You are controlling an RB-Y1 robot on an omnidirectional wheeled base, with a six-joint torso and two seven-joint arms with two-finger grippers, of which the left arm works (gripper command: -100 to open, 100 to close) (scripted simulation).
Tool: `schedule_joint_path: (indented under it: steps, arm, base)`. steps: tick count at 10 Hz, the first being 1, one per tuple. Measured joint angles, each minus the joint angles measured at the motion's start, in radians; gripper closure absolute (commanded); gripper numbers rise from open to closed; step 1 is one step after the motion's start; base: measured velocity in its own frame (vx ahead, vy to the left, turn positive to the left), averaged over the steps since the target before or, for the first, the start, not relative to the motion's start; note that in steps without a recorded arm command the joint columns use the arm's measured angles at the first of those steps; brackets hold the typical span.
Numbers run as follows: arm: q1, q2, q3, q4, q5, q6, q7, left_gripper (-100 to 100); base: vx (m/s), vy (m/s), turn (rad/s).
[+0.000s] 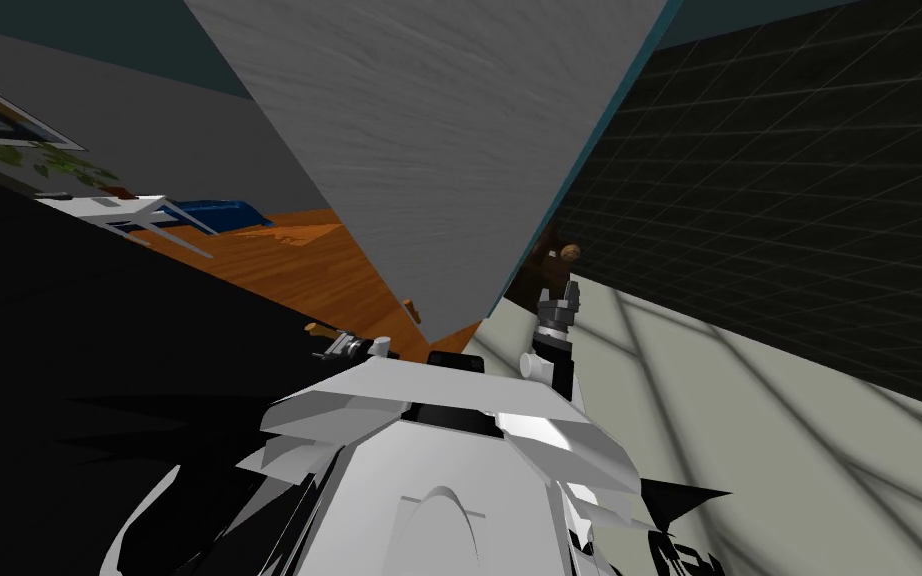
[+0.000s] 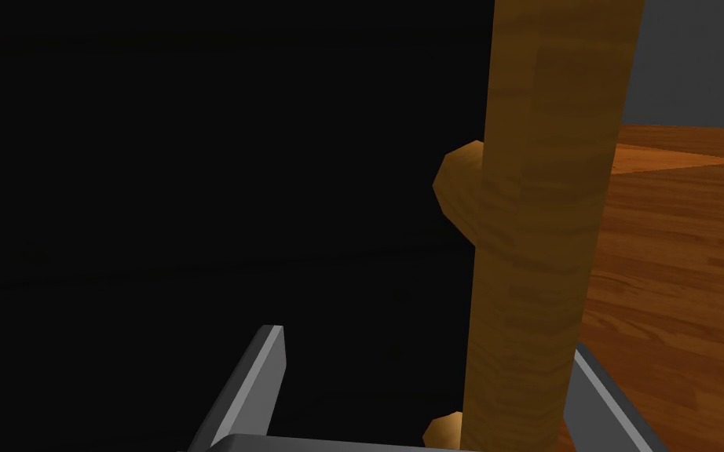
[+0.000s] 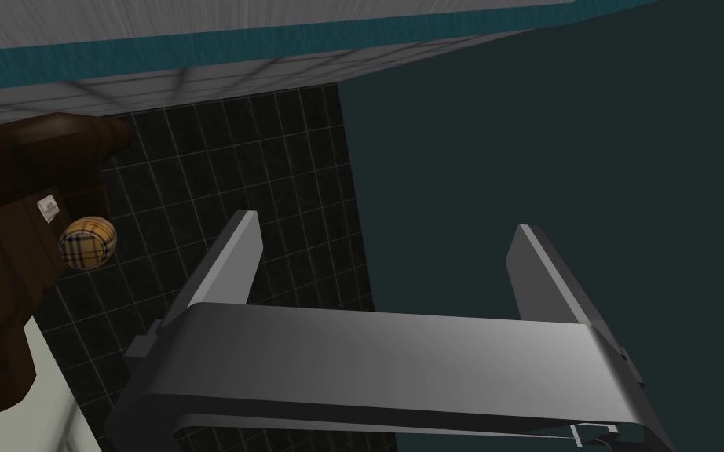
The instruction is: Push the door open
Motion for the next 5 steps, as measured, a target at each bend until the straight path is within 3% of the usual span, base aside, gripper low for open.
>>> schedule_joint_path:
  steps: [1, 2, 3, 5]
  arm:
    - [-0.01, 0.01, -0.003, 0.03, -0.004, -0.013, 0.018, 100]
    - [-0.001, 0.0, 0.007, 0.018, 0.002, -0.019, 0.017, 100]
    - [-0.025, 0.026, 0.022, 0.089, 0.009, -0.041, 0.037, 100]
    - [-0.026, 0.027, 0.034, 0.09, 0.017, -0.046, 0.033, 100]
  base:
    - [0.02, 0.035, -0.113]
    - [0.018, 0.074, -0.14]
    - [0.03, 0.062, -0.041]
    - [0.015, 0.028, 0.015]
